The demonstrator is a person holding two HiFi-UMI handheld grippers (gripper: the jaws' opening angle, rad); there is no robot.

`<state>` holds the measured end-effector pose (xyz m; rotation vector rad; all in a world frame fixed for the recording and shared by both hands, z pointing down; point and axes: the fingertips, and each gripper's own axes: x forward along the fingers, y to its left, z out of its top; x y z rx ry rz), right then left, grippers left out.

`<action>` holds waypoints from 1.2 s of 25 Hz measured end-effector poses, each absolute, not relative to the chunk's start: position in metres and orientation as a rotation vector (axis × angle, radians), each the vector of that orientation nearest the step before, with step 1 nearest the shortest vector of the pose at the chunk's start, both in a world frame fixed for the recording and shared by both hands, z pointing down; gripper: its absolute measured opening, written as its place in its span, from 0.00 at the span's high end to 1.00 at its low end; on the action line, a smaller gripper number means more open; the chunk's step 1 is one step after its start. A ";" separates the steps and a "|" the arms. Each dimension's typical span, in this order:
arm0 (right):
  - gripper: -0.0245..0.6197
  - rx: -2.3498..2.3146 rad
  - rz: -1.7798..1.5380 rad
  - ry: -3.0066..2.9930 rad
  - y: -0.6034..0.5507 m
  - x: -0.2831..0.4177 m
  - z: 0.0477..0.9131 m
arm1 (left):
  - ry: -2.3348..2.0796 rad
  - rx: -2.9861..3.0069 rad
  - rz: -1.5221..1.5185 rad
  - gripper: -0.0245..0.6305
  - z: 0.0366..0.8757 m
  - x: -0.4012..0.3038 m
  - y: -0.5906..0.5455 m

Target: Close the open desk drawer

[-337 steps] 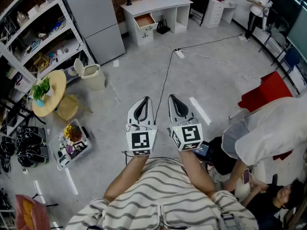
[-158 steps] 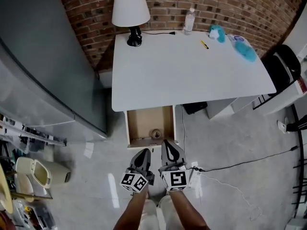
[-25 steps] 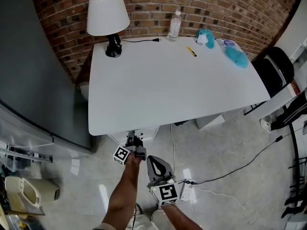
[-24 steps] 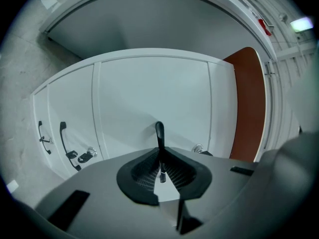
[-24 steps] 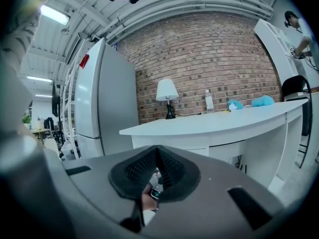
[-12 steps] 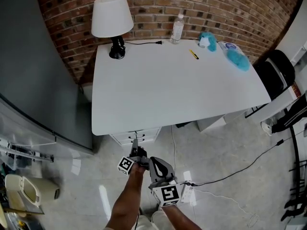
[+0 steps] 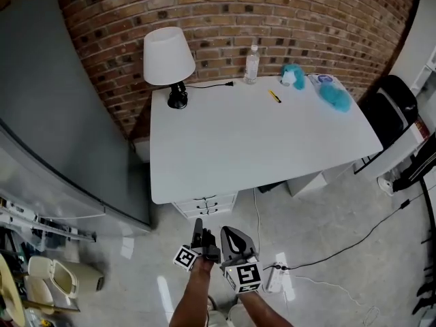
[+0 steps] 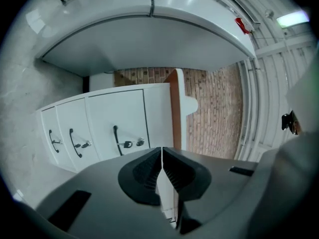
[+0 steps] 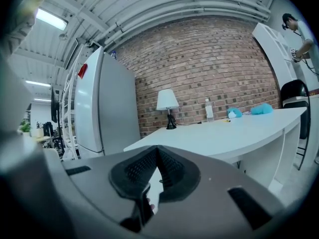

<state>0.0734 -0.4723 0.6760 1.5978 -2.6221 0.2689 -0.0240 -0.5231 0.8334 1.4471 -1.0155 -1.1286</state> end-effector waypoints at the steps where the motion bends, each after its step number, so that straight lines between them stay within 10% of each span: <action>1: 0.95 1.598 0.268 -2.625 -0.470 0.073 0.669 | -1.021 1.457 -1.123 0.94 0.822 -0.024 -0.516; 30: 0.95 1.617 0.311 -2.615 -0.415 0.070 0.476 | -1.506 2.319 -0.276 0.95 0.485 0.005 -0.418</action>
